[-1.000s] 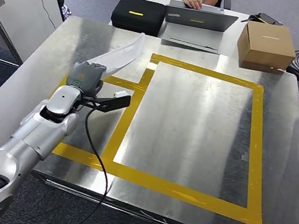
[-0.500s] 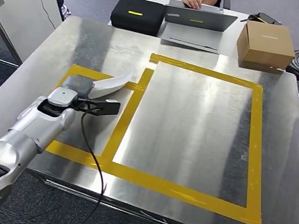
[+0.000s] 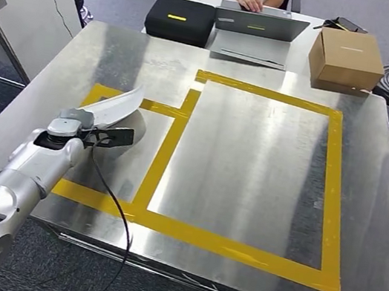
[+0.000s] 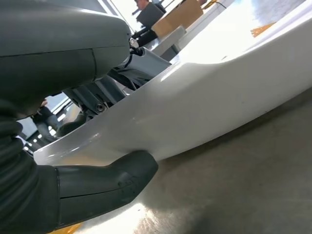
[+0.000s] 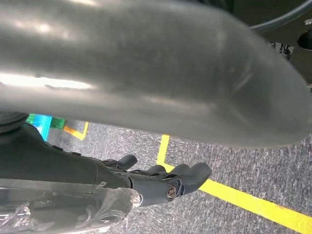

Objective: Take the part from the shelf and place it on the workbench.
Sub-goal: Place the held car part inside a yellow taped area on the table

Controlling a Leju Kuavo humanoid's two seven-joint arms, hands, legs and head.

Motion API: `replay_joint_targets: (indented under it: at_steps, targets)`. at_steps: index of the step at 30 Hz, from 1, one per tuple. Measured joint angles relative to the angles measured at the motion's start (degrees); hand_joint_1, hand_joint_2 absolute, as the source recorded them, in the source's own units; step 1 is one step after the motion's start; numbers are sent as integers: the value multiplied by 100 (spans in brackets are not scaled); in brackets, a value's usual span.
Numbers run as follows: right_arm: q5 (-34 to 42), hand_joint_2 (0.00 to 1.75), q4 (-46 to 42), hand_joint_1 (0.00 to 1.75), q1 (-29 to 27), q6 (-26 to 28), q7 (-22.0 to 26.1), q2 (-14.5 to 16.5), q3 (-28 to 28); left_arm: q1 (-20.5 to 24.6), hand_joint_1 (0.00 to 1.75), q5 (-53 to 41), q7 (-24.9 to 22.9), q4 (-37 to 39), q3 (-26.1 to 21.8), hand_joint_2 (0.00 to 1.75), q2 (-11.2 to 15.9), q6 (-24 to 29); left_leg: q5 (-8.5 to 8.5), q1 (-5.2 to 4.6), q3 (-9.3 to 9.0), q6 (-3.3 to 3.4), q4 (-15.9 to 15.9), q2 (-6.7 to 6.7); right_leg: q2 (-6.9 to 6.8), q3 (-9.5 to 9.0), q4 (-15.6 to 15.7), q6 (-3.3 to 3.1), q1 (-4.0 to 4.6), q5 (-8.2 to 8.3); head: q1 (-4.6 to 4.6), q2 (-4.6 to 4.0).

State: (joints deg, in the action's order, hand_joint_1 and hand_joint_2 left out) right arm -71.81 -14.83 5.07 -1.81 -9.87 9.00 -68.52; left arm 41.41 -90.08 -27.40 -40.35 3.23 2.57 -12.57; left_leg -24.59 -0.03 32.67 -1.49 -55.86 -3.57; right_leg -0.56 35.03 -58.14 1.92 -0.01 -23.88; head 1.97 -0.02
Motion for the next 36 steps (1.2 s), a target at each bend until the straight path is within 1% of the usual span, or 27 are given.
replay_joint_targets:
  at_steps: [4,6,8,10,14,18,23,26,30,36]
  targets:
    - [-28,0,1,0,3,13,-4,-11,7,37,175,-2,36,36,-120,175,-5,-176,0,0,-2,0,0,0,1,0,0,0,0,0,1,0]
    - [-49,0,1,0,3,16,-13,-24,25,115,175,-4,269,158,-225,175,-12,-239,1,0,-3,0,0,0,0,-2,0,0,0,0,0,0]
    - [-56,0,2,0,4,14,-20,-46,42,227,175,-5,622,354,-324,175,-16,-153,1,0,-4,1,0,1,-2,-5,0,0,0,0,0,0]
    - [-56,0,2,0,5,10,-21,-70,49,324,175,-6,862,532,-414,175,-21,-50,2,0,-6,2,0,3,-7,-9,0,0,0,0,0,0]
    - [-55,0,2,0,5,9,-21,-98,54,412,175,-6,967,735,-498,175,-27,-19,5,0,-7,5,0,7,-12,-12,0,0,0,2,0,0]
    - [-39,0,2,0,4,9,-18,-107,55,436,175,-6,1138,817,-514,175,-44,80,10,0,-8,6,0,7,-11,-12,0,1,-1,7,0,0]
    - [31,0,1,0,1,19,36,-117,55,438,175,-6,1715,835,-444,175,-171,432,17,-2,-7,13,0,22,-35,-17,3,2,-1,9,-1,0]
    - [88,0,2,0,0,24,83,-117,54,430,175,-6,2063,817,-259,175,-269,610,18,-5,-5,14,0,28,-39,-19,3,6,-5,12,-1,0]
    - [138,0,2,0,-11,22,143,-116,49,388,0,-4,2301,702,110,175,-350,715,18,-9,-3,15,0,27,-36,-16,7,10,-9,15,-1,0]
    - [170,0,2,0,-15,11,164,-116,42,321,0,-4,2318,599,270,175,-420,693,17,-9,1,15,0,24,-24,-8,9,12,-8,16,0,0]
